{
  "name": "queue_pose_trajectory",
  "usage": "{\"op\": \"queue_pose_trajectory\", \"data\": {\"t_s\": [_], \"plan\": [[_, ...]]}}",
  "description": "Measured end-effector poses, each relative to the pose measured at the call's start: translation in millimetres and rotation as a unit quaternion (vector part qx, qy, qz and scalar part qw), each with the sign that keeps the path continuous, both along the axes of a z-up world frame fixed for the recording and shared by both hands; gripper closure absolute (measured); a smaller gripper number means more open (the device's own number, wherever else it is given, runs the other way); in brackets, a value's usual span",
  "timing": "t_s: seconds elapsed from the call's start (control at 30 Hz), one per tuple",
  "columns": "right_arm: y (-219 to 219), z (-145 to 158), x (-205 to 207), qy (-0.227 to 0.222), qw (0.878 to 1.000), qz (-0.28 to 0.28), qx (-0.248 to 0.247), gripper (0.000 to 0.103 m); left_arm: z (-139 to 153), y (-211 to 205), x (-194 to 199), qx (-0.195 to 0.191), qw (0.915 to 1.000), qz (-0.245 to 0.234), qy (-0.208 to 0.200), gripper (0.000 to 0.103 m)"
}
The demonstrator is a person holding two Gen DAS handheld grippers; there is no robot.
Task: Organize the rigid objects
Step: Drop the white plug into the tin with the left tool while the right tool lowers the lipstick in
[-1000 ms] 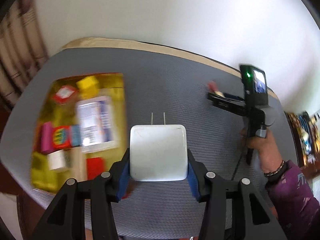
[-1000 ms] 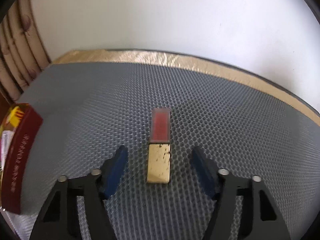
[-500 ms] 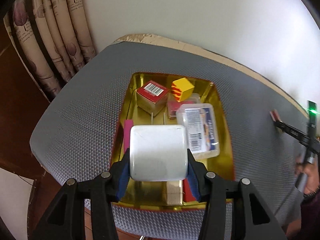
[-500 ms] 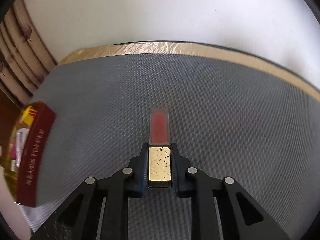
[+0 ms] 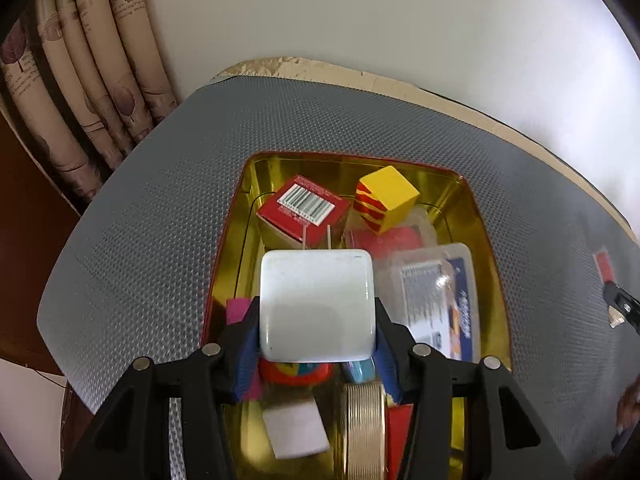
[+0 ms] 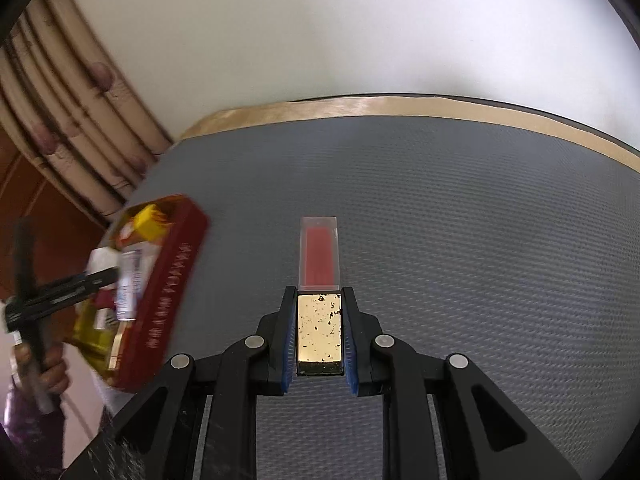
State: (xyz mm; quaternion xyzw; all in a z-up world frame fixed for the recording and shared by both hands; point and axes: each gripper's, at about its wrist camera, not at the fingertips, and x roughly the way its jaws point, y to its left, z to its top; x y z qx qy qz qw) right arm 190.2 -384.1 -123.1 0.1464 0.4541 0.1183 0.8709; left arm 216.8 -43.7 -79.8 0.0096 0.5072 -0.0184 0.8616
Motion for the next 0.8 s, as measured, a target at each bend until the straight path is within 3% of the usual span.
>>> {"op": "queue_pose_trajectory", "data": {"t_s": [0.2,0.37,0.57,0.8], "plan": [[46,22,-7,-0.014,0.998,0.043,0.038,0.084,3,5,1,0.003,0.9997,0.009,-0.023,0.05],[99,39,-14,-0.019,0.993,0.094,0.073,0.084,25,10,-14,0.019,0.9978,0.033,-0.055,0.05],[154,45,-15,-0.016,0.986,0.149,0.078,0.084,66,32,-67,-0.001,0.9919,0.068,-0.107,0.049],[208,24,-13,0.005,0.982,0.178,0.064,0.084,61,50,-125,0.0,0.9906,0.088,-0.104,0.047]]}}
